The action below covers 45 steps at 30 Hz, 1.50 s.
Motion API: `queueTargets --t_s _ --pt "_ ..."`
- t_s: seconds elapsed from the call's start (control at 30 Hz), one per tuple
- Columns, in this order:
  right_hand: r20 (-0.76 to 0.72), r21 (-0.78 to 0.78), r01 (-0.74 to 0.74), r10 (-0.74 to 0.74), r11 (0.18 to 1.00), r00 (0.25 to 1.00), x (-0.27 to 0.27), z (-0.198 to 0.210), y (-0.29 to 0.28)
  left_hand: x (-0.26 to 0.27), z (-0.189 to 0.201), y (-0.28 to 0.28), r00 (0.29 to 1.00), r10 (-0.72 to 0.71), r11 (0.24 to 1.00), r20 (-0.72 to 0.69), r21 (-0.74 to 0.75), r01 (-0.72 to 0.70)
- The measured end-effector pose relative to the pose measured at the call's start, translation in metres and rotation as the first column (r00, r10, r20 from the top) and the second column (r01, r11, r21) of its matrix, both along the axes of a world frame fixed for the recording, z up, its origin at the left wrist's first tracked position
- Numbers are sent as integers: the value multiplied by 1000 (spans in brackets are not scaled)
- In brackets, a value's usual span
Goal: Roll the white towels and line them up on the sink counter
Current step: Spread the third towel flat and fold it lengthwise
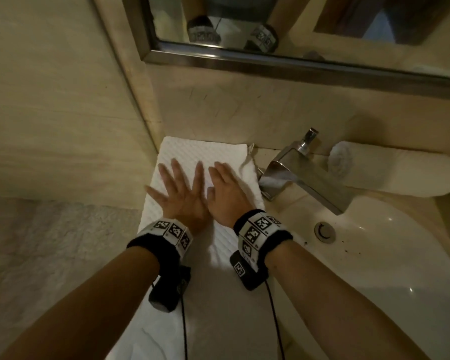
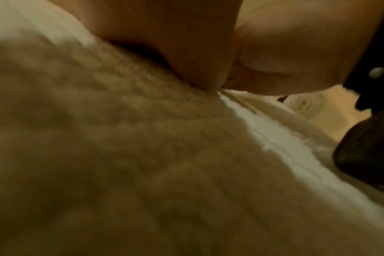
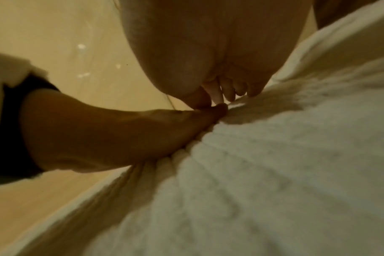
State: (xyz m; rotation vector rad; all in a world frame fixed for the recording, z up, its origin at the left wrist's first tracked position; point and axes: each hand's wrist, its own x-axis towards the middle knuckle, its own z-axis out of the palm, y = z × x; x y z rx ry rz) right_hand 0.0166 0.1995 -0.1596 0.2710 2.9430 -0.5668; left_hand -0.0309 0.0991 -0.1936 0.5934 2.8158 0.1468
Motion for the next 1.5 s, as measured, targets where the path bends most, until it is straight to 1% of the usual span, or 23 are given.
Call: queueTargets --t_s 0.03,0.1,0.2,0.23,0.3,0.37,0.43,0.47,0.53,0.6,0.63,0.7,0.73,0.77,0.83,0.87,0.93,1.0,1.13,1.2,1.27,1.4,1.5 --pt "30 8 32 -33 999 999 -1 -9 2 -2 -2 -4 1000 -11 1000 -24 -8 11" --pt "89 21 36 -38 999 995 -2 -20 2 -13 -6 -16 999 -33 999 -42 -13 32" --pt "209 -96 225 -201 970 957 -3 -17 13 -32 -1 -27 999 -34 999 22 42 33" --pt "214 -118 268 -239 956 947 -4 -16 16 -35 0 -30 998 -44 998 51 39 42" --pt "206 -111 295 -269 949 941 -4 -13 18 -37 3 -33 994 -52 998 98 43 48" --pt "220 -83 333 -309 939 925 -10 -13 17 -32 1 -33 997 -58 997 49 60 55" --pt "247 -78 375 -346 924 905 -15 -11 15 -29 2 -29 991 -114 992 -74 51 118" --pt "242 -82 391 -362 917 900 -17 -10 14 -32 4 -27 982 -159 985 -101 45 164" --pt "199 -98 420 -396 902 897 -17 -8 14 -42 9 -19 971 -229 973 -67 -10 229" --pt "121 -78 392 -381 917 916 -14 -9 15 -52 14 -11 973 -230 972 15 -42 230" --pt "72 -48 343 -339 938 938 -12 -8 14 -55 13 -8 972 -232 970 46 -67 235" --pt "-8 -32 189 -189 981 982 -8 -6 7 -56 16 -6 965 -255 960 61 -108 260" --pt "9 -59 108 -107 992 994 -5 -5 2 -54 19 -7 960 -274 953 60 -120 279" --pt "62 -83 50 -45 995 997 -2 -5 -4 -51 21 -9 951 -304 941 57 -136 309" --pt "186 -76 0 14 997 982 6 -10 -12 -42 24 -12 921 -388 905 24 -179 386" --pt "220 -63 -10 24 998 975 11 -13 -12 -36 22 -13 912 -410 897 3 -180 403" --pt "251 -44 -43 52 998 967 17 -19 -8 -28 15 -12 927 -376 918 -5 -141 372" --pt "278 -35 -87 93 996 956 20 -18 2 -25 9 -7 952 -303 946 45 -102 306" --pt "300 0 -100 96 995 949 22 -14 16 -33 12 7 959 -276 952 60 -118 281" --pt "297 -14 -90 90 996 951 21 -14 17 -39 16 4 953 -288 949 92 -102 297" --pt "298 -40 -84 92 996 950 22 -13 17 -33 20 -9 951 -295 950 87 -77 302" --pt "307 -48 -48 61 998 950 26 -6 13 15 26 -49 956 -254 963 144 -53 264" --pt "299 -42 9 4 999 954 35 2 -4 52 33 -73 942 -314 947 116 -30 319"
